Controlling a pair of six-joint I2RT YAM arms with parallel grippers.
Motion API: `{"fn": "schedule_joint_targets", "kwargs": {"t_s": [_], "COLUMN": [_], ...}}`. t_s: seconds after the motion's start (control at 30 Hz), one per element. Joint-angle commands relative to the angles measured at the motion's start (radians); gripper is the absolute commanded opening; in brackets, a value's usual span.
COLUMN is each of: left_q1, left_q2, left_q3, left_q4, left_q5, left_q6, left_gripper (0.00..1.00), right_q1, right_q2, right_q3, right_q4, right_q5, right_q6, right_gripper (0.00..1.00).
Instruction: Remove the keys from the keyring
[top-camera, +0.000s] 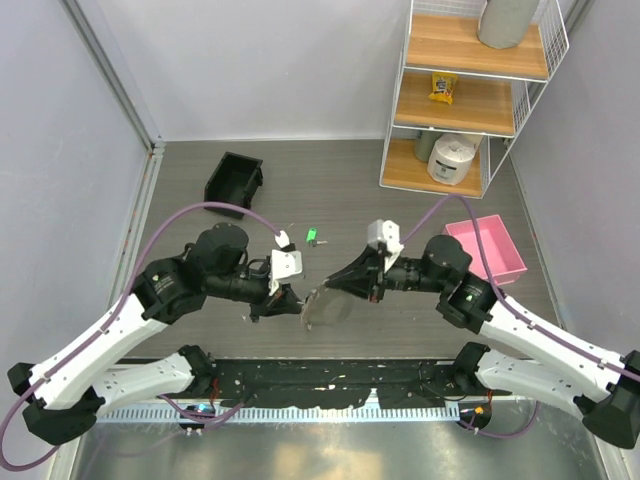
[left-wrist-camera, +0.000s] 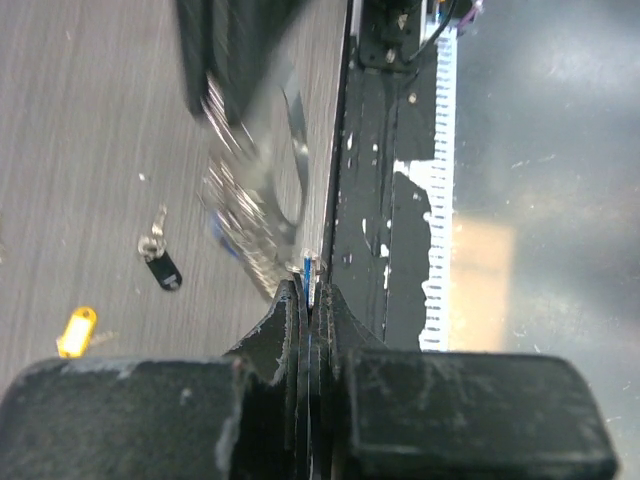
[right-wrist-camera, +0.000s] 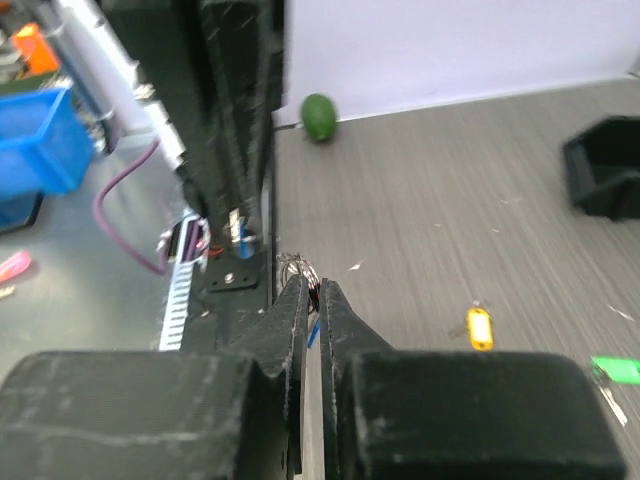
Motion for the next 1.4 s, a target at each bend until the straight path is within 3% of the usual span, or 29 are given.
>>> {"fn": "schedule_joint_targets", "kwargs": {"t_s": [0.0, 0.17, 0.27, 0.47, 0.7, 0.83, 1.0, 1.2, 1.37], "left_q1": [-0.001, -0.001, 0.026, 0.250, 0.455, 0.538, 0.565, 0.624, 0.673], "left_q2": [-0.028, -0.031, 0.002, 0.096, 0.211, 0.286, 0.324, 0.352, 0.348], "left_q3": [-0.060, -0.096, -0.109, -0.190, -0.372, -0.452, -0.520, -0.547, -0.569], "left_q4": [0.037, 0.073, 0.093, 0.218, 0.487, 0.631, 0.757, 0.838, 0.922], "left_q5": [-0.058, -0.107, -0.205, -0.230, -0.204, -0.204, -0.311, -0.420, -0.452], "left_q6": [-0.041, -0.066, -0.133, -0.345, -0.530, -0.624, -0.649, -0.650, -0.664], "left_gripper": [0.00, 0.00, 0.00, 0.00, 0.00, 0.02, 0.07, 0.27, 0.44], "right_q1": [-0.107, -0.135, -0.135, -0.135, -0.143, -0.199, -0.345, -0.564, -0.652], "right_q2": [-0.090, -0.095, -0.116, -0.191, -0.152, -0.055, 0.077, 0.258, 0.451], "right_q3": [-0.050, -0.071, -0.085, -0.087, -0.027, -0.011, -0.051, -0.088, 0.014], "right_q4": [0.199, 0.196, 0.160, -0.024, -0.262, -0.365, -0.313, -0.114, -0.083], "right_q5": [0.055, 0.114, 0.238, 0.575, 0.781, 0.758, 0.688, 0.547, 0.580], "right_q6": [0.186, 0.235, 0.234, 0.234, 0.229, 0.244, 0.275, 0.378, 0.390], "right_gripper": [0.05, 0.05, 0.05, 0.05, 0.05, 0.05, 0.05, 0.05, 0.05]}}
